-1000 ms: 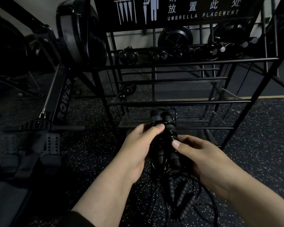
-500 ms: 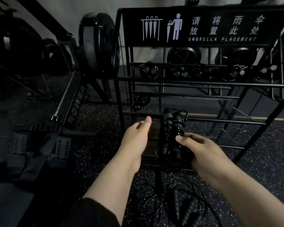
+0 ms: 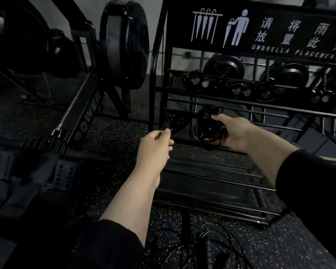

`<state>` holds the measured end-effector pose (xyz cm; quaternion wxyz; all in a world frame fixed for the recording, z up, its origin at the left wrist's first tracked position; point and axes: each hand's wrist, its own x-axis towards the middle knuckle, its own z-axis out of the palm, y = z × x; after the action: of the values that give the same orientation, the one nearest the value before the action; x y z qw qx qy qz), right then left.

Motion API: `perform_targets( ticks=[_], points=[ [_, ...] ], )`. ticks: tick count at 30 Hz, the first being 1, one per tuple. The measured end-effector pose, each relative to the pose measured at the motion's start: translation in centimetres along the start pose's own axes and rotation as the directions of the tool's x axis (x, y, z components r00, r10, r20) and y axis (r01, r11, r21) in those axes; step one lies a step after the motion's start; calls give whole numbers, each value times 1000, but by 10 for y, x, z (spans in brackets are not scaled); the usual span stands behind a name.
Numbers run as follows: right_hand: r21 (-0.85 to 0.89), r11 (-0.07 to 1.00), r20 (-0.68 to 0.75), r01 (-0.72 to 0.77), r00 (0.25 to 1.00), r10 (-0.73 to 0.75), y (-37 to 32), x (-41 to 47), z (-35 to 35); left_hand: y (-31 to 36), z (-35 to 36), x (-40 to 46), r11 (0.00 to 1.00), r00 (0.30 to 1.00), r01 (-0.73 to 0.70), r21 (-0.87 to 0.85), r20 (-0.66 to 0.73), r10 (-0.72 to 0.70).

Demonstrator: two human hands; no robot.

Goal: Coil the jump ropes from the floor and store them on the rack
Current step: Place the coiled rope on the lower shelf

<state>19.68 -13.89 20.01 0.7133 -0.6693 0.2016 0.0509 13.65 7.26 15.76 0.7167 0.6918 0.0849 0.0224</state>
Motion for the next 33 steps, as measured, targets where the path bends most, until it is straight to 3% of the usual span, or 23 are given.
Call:
perform_targets(
  ticks=[10,18,27,30,33],
  points=[
    [-119,987,-43,-109,994,105,5,66,1,-20,10,21,998,1000,11,-62,18,-10],
    [-372,927,-108,-50,994,11,11,88,7,-24,20,22,997,999,16,-75,46,-13],
    [-513,857,-195,-42,978,-69,12,101,-6,-26,20,23,998,999,18,-62,48,-15],
    [-607,790,-242,82,928,-282,13,83,-10,-25,21,20,999,998,17,-41,58,-15],
    [-649,692,-260,316,762,-593,25,42,-18,-27,28,15,1000,997,23,1,75,-23]
  ],
)
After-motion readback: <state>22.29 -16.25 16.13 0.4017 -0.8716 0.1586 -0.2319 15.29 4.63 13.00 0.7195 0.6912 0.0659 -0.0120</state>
